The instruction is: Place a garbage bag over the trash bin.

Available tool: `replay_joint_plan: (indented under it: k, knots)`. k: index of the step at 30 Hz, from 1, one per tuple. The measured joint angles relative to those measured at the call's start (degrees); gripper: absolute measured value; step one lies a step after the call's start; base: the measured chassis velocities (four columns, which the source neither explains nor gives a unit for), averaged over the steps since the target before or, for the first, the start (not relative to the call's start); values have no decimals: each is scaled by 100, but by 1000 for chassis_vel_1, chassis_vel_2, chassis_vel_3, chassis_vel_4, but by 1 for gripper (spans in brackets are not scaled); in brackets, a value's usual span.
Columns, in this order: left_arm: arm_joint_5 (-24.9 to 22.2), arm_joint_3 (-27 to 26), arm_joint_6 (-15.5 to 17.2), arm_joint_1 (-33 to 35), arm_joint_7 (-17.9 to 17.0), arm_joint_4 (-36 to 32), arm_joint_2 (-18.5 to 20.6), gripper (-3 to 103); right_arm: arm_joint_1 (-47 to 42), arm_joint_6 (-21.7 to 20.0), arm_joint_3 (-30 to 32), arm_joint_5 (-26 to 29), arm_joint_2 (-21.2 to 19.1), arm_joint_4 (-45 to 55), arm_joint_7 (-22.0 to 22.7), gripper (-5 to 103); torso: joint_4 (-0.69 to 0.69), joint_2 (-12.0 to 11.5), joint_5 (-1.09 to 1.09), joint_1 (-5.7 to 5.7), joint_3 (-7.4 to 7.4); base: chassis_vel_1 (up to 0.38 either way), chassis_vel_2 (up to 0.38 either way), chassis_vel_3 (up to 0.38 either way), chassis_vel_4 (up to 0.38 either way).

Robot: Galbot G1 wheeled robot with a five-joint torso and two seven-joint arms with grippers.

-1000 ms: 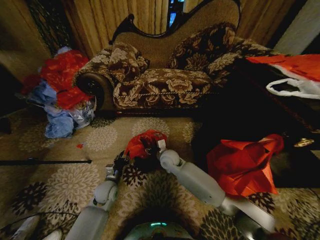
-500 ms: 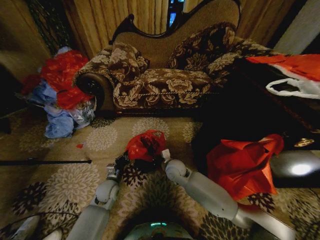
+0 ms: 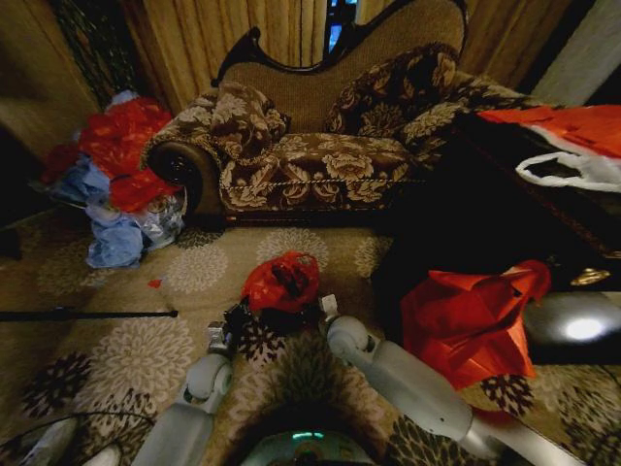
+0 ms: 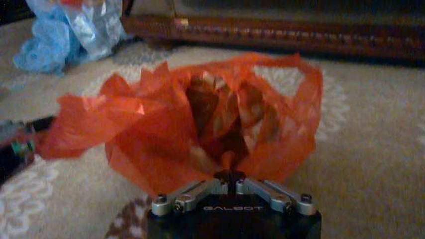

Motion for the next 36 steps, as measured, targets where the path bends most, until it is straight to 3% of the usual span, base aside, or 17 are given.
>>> replay_joint_plan:
  k: [4,7,9,14,16,17,19,20,22,24,27,28,29,31,33,34,36]
  knots:
    - [-4,5,15,-19,-42,-6,1,17,114,14,5,-1,7,-8,4,0,0,0,0,0,0,0,0,0,0]
    - [47,-8,-10,37,-90,-106,34,33,123,15,14,-1,-67,114,3,0,0,0,0,0,0,0,0,0,0]
    - [82,-18,-42,82,-88,-172,55,33,112,16,37,-2,-91,190,4,0,0,0,0,0,0,0,0,0,0]
    - [695,-129,-288,408,195,-506,246,54,86,4,104,-68,-169,438,4,0,0,0,1,0,0,0,0,0,0]
    - [1386,-256,-581,617,502,-583,369,66,60,2,148,-135,-166,444,2,10,0,0,0,0,0,0,0,0,0]
    - [1386,-256,-581,617,502,-583,369,66,60,2,148,-135,-166,444,2,10,0,0,0,0,0,0,0,0,0]
    - [1998,-414,-925,753,872,-610,462,76,11,14,191,-261,-153,399,-21,16,2,0,0,0,0,0,0,0,0]
    - [2280,-481,-1115,768,1096,-611,530,76,-25,33,208,-336,-154,380,-41,27,2,0,0,0,0,0,0,0,0]
    - [2400,-506,-1213,749,1262,-612,587,82,-57,50,218,-383,-161,379,-60,27,1,0,0,0,0,0,0,0,0]
    - [2529,-493,-1307,636,1594,-617,732,92,-119,68,252,-431,-188,405,-84,37,-1,0,0,0,0,0,0,0,0]
    - [2702,-424,-1396,499,1931,-590,880,99,-176,79,287,-438,-219,453,-99,48,-1,0,0,0,0,0,0,0,0]
    - [2767,-391,-1428,456,2010,-559,920,99,-195,86,303,-441,-233,463,-102,48,-1,0,0,0,0,0,0,0,0]
    - [2856,-338,-1470,391,2112,-515,968,100,-227,101,340,-443,-257,480,-108,59,-1,0,-1,0,0,0,0,0,0]
    - [2903,-317,-1479,362,2211,-511,997,100,-254,109,382,-444,-281,498,-116,59,-1,0,-1,0,0,0,0,0,0]
    - [2962,-291,-1443,382,2398,-593,1072,100,-321,118,473,-446,-330,516,-140,70,-1,0,0,0,0,0,0,0,0]
    - [2962,-291,-1443,382,2398,-593,1072,100,-321,118,473,-446,-330,516,-140,70,-1,0,0,0,0,0,0,0,0]
    - [2964,-248,-1316,409,2404,-608,1102,100,-391,135,548,-482,-363,517,-176,81,0,0,1,0,0,0,0,0,0]
